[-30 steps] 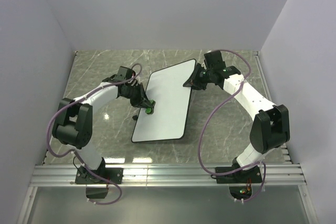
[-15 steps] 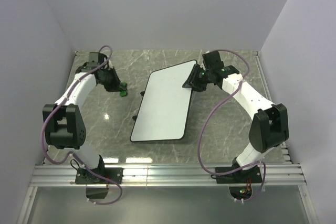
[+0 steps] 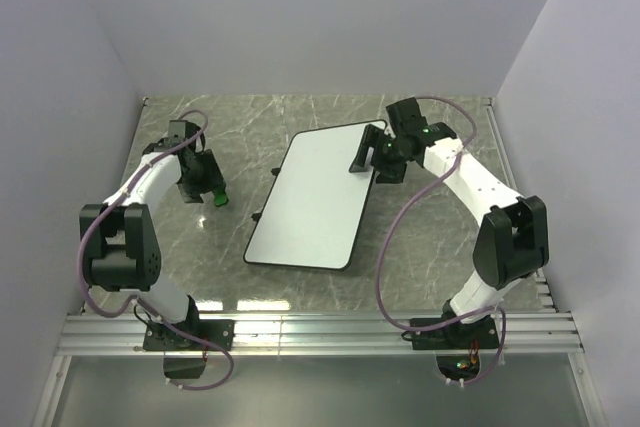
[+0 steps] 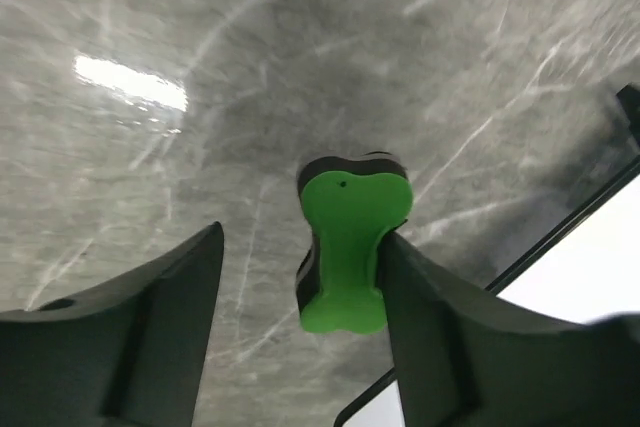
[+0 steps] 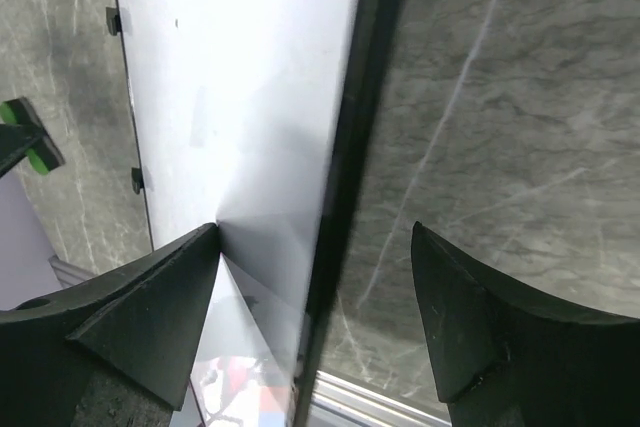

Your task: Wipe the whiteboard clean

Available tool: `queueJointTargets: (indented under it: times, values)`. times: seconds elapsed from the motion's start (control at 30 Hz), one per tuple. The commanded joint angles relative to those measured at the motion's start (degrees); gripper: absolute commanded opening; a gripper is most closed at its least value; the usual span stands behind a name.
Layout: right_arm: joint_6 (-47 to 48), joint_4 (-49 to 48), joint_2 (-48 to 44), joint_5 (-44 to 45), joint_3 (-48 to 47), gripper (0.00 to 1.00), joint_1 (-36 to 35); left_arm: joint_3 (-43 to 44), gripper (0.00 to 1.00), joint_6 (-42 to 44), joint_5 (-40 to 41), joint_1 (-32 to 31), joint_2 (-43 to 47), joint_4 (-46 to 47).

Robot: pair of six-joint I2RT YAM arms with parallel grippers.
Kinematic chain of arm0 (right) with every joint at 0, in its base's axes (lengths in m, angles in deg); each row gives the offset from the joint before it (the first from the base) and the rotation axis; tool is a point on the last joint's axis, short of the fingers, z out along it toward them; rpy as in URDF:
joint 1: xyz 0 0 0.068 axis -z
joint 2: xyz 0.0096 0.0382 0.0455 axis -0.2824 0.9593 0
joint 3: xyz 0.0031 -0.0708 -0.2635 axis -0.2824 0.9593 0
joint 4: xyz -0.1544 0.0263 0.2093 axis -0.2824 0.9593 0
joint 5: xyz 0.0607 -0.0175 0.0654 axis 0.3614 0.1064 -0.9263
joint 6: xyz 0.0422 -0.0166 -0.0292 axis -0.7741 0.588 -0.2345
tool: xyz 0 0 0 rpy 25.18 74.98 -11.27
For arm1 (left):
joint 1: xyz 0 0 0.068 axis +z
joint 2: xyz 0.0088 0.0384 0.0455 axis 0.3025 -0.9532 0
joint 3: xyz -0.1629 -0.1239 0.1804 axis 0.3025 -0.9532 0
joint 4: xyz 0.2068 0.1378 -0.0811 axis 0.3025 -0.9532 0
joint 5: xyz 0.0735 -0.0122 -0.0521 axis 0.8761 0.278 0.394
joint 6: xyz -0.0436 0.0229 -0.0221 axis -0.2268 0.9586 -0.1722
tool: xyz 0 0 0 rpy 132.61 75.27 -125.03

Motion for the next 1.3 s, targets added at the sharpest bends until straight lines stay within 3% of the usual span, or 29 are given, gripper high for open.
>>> queueJointTargets:
  times: [0.0, 0.1, 0.13, 0.37, 0.53, 0.8, 1.03, 1.27]
  values:
    - [2.6, 2.4, -4.5, 1.7, -2.2, 0.84, 1.6, 0.8, 0.68, -0.6, 5.1, -0.1, 3.3, 1.5]
    - [3.7, 3.3, -5.6, 2.0, -3.1, 0.84, 2.1, 2.6, 0.78, -1.0, 5.2, -0.1, 2.8, 0.3]
    - [3.9, 3.8, -5.9, 2.0, -3.4, 0.84, 2.2, 3.7, 0.99, -1.1, 5.3, -0.1, 2.8, -0.1]
    - [5.2, 5.2, -8.7, -0.1, -7.5, 0.86, 2.5, 8.7, 1.00, -2.1, 5.8, -0.2, 2.2, -3.6]
    - [6.6, 4.1, -11.6, -2.5, -8.5, 0.87, 2.5, 11.2, 0.99, -2.6, 1.8, -1.5, 6.2, -3.6]
    - [5.8, -4.6, -26.6, -5.6, 1.6, 0.87, 2.6, 15.2, 0.99, -2.5, -9.9, -16.2, 15.7, 2.3]
    - [3.3, -3.9, -38.1, 1.3, 8.0, 0.90, 2.6, 17.8, 0.99, -8.8, -15.4, -20.2, 19.4, 5.5]
    - [2.2, -2.4, -45.0, 2.7, 12.5, 0.91, 2.6, 24.7, 0.99, -6.5, -11.5, -23.5, 16.4, -0.3]
